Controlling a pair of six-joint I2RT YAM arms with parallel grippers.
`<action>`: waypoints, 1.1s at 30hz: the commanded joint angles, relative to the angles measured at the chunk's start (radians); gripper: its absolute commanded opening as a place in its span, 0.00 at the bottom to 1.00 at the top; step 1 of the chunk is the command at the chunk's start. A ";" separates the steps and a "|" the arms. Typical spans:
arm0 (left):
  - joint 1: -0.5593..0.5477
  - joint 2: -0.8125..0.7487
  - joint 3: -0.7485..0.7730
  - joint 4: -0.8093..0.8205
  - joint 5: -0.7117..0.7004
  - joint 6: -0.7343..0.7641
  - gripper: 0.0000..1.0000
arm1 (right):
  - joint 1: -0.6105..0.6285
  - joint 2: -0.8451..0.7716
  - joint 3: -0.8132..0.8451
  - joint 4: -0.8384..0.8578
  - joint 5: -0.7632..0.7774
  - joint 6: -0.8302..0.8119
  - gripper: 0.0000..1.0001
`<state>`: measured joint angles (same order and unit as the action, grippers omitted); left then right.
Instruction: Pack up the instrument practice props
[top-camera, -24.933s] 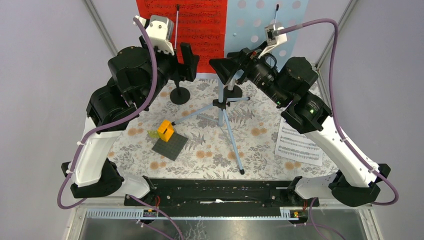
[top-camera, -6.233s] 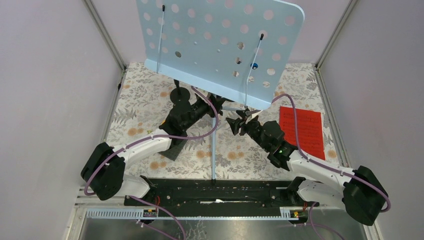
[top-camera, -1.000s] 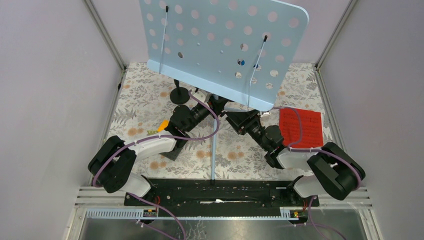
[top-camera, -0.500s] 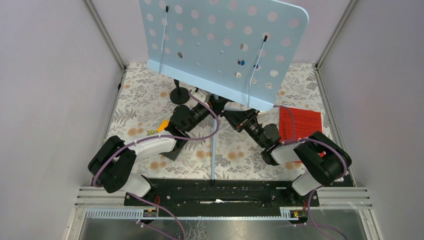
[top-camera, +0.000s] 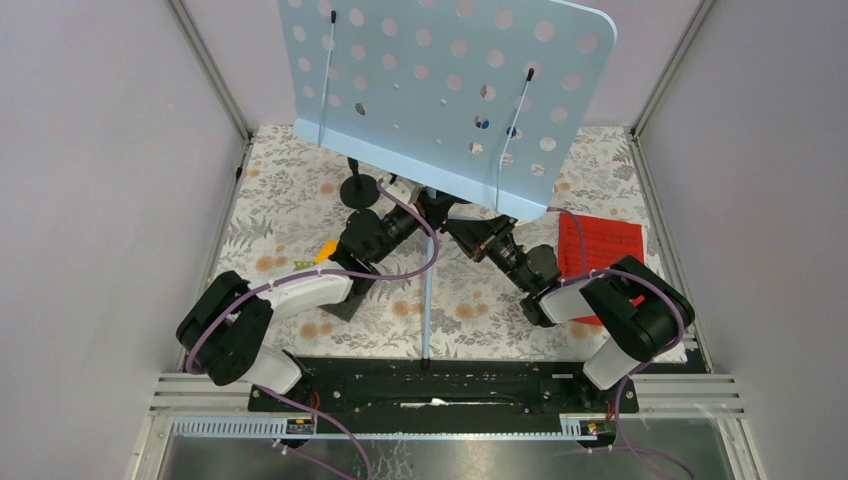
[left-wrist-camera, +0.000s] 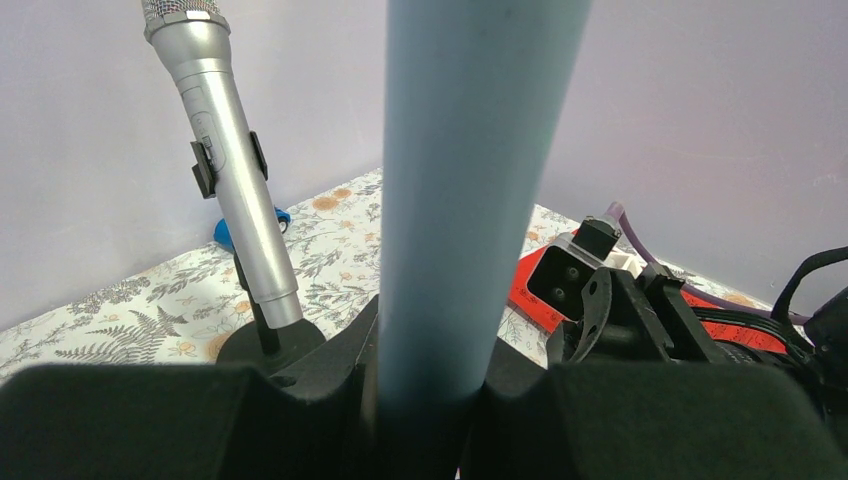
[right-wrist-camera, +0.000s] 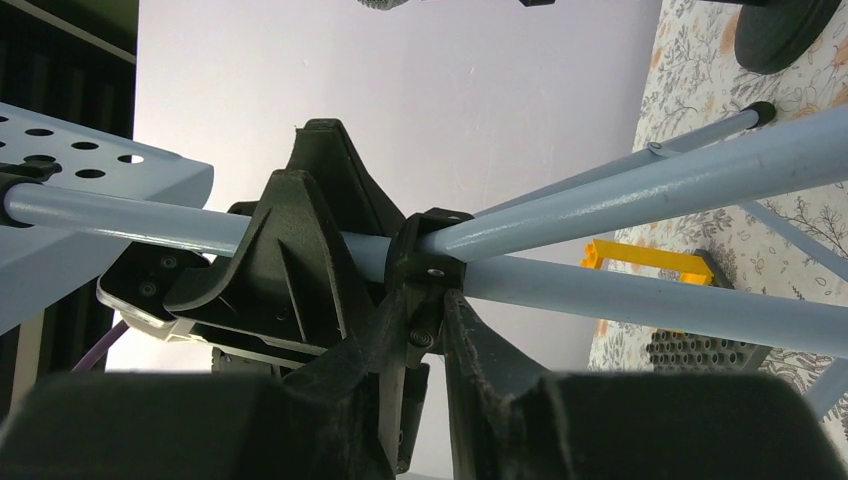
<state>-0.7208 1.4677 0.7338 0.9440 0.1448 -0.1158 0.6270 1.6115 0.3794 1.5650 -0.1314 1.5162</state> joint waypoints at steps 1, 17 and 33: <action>0.020 0.085 -0.036 -0.285 -0.060 -0.147 0.00 | 0.010 0.022 0.055 0.083 -0.074 -0.027 0.25; 0.021 0.088 -0.031 -0.290 -0.056 -0.145 0.00 | 0.012 -0.026 0.113 -0.038 -0.312 -0.526 0.00; 0.020 0.098 -0.026 -0.290 -0.050 -0.145 0.00 | 0.106 -0.372 0.229 -0.967 -0.421 -1.869 0.00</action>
<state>-0.7109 1.4765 0.7380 0.9360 0.1459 -0.1120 0.6277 1.3052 0.5457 1.0004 -0.4091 0.1436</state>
